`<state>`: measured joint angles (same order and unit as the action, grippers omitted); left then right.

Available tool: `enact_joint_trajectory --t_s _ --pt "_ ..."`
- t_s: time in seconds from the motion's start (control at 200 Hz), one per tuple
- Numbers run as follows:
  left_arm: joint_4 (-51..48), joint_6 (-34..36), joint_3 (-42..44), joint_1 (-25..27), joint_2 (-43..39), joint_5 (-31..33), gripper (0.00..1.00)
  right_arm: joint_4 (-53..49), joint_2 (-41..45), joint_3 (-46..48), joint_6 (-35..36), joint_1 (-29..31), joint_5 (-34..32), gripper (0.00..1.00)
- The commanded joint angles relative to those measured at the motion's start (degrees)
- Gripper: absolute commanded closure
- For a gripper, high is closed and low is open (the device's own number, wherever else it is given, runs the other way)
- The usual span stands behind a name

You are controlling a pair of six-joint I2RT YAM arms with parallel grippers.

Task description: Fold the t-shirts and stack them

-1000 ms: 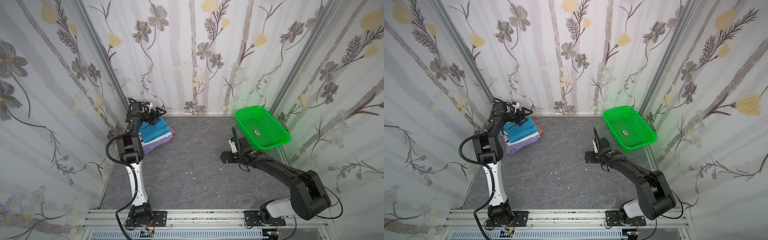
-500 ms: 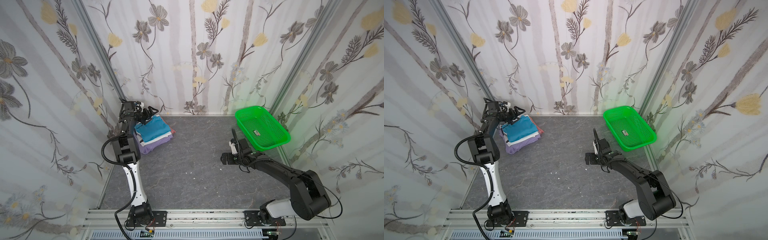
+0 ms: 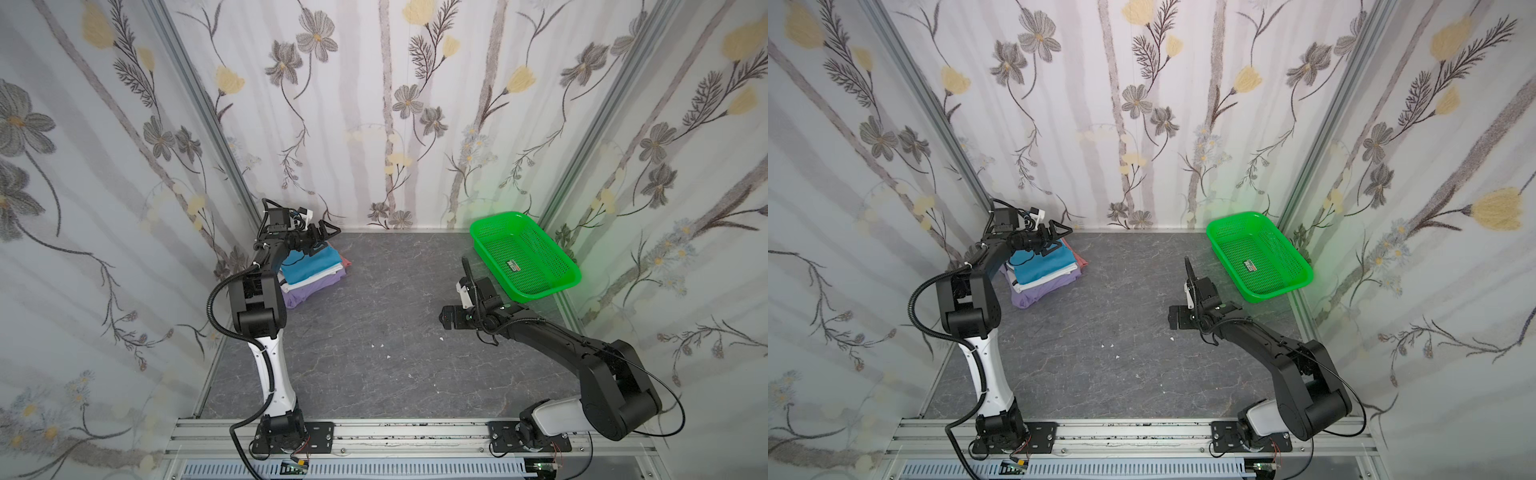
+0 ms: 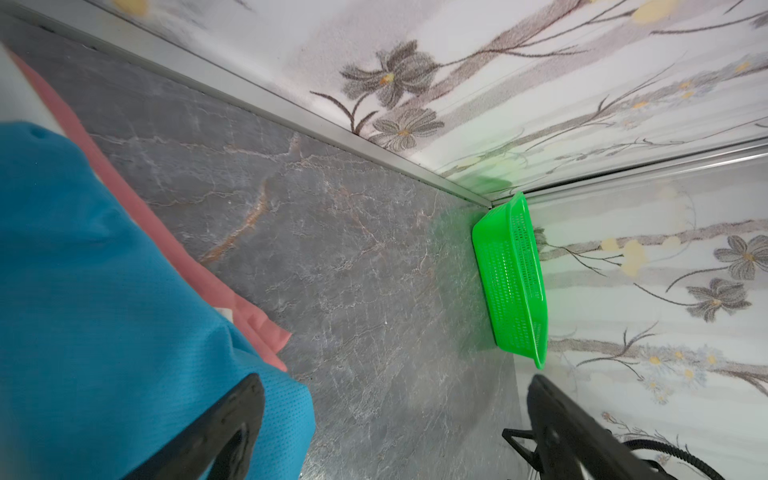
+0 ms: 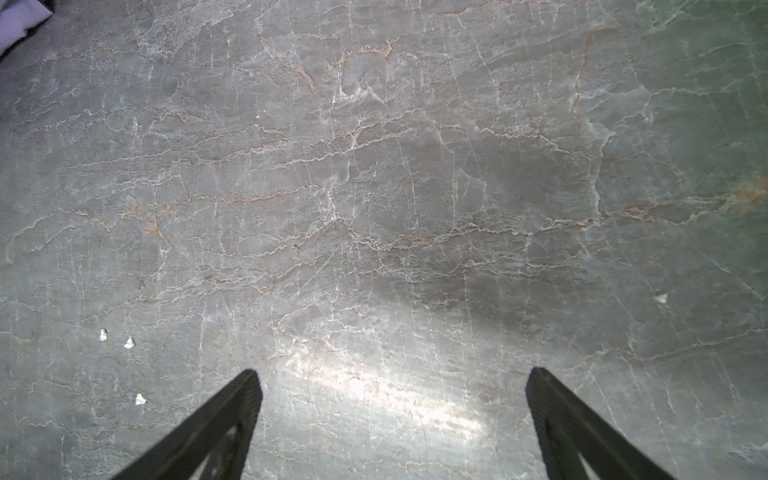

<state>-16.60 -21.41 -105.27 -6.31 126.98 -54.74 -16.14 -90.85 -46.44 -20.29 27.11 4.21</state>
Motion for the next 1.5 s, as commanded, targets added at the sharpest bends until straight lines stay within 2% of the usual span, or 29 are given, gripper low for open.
enact_joint_trajectory --t_s 0.0,0.155,0.28,0.435,0.615,0.784,0.944,1.074,1.194,1.329,1.429,1.494 --pt "0.28 1.74 0.34 -0.07 1.64 0.81 0.00 2.47 -0.28 -0.02 0.08 0.11 -0.17 0.00" --pt "2.84 -1.70 -0.17 -2.25 3.84 3.55 0.00 2.95 -0.12 1.24 -0.36 0.06 -0.41 0.00" --pt "6.36 -5.24 -0.85 -4.76 2.47 2.44 0.00 2.80 0.04 1.50 -0.44 0.11 -0.51 0.00" --pt "1.82 -3.19 -4.65 -8.10 0.22 1.58 0.00 2.86 0.53 1.26 -0.54 0.11 -0.51 0.00" --pt "4.83 -4.17 -1.25 -11.69 -0.23 0.34 0.00 3.04 -0.12 0.72 -0.56 0.36 -0.25 0.00" --pt "10.53 -6.40 1.42 -14.37 3.99 1.69 0.00 2.45 0.56 1.33 -0.54 0.48 -0.75 0.00" --pt "9.20 -5.00 0.34 -15.97 5.38 7.55 0.00 1.81 2.60 2.32 -0.45 0.33 -1.48 0.00" --pt "11.17 -4.85 2.66 -16.80 -0.01 9.13 0.00 1.68 3.56 1.83 0.20 0.38 -1.55 0.00" --pt "12.47 -5.75 3.49 -16.59 -6.50 6.91 0.00 1.72 4.60 0.59 1.50 0.70 -1.11 0.00" --pt "8.38 -4.71 3.37 -15.26 -13.58 5.73 0.00 1.40 5.78 -1.35 3.99 2.21 -1.20 0.00" --pt "4.04 -1.61 7.46 -11.69 -20.82 10.18 0.00 1.63 6.68 -2.46 5.87 3.85 -1.13 0.00" --pt "-2.19 1.53 9.32 -7.15 -25.90 18.69 0.00 1.63 7.21 -3.31 7.57 5.25 -1.81 0.00"
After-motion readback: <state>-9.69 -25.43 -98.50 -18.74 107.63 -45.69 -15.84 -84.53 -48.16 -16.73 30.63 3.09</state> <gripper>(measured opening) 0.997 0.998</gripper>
